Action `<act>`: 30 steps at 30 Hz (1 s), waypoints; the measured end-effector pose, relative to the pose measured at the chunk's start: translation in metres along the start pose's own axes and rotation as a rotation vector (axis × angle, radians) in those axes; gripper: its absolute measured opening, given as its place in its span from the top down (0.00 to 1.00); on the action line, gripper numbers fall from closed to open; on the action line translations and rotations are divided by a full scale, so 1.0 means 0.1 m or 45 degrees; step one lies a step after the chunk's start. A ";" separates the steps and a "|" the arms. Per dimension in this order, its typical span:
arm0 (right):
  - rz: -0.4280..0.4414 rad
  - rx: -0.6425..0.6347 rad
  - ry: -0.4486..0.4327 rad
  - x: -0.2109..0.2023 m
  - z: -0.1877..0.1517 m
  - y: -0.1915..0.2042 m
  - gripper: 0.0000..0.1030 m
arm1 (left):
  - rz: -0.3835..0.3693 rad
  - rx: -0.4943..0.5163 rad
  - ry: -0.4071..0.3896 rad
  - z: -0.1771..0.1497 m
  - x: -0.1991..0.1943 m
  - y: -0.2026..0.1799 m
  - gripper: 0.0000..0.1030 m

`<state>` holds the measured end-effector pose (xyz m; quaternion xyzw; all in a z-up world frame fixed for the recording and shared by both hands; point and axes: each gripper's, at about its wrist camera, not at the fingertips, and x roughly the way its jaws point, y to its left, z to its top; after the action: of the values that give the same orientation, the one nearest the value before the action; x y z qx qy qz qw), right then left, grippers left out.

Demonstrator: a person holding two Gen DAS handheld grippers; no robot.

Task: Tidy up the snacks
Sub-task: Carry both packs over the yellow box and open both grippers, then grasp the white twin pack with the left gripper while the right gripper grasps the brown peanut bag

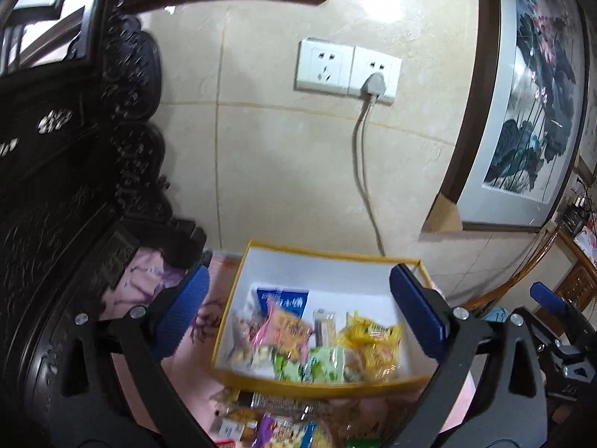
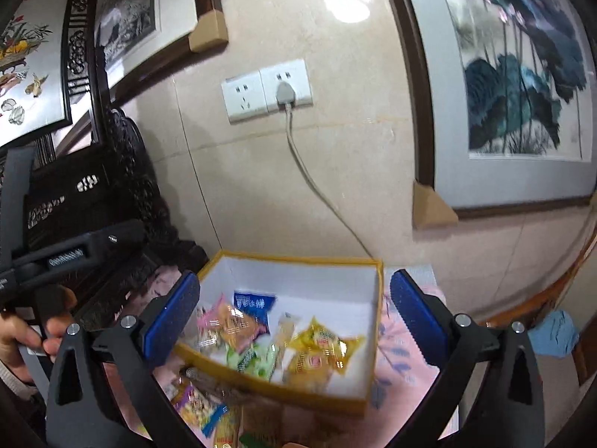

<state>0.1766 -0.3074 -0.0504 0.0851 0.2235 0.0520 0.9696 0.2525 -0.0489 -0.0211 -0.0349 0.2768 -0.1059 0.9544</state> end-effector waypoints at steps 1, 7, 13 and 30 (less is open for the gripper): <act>-0.006 0.006 0.015 -0.01 -0.05 -0.02 0.01 | 0.007 -0.006 0.021 -0.07 -0.02 0.04 0.04; -0.060 0.123 0.201 -0.02 -0.61 -0.22 0.01 | 0.061 -0.086 0.166 -0.60 -0.13 0.34 0.04; -0.127 0.179 0.367 0.17 -1.12 -0.29 0.01 | 0.109 -0.092 0.299 -1.07 -0.25 0.49 0.04; -0.176 0.139 0.746 1.18 -1.78 -0.23 0.32 | 0.248 -0.064 0.410 -1.46 -0.44 0.86 0.04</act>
<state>0.2046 -0.2885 -0.2622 0.1031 0.5014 -0.0040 0.8591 0.1542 0.0433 -0.1321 -0.0143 0.4308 -0.0104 0.9023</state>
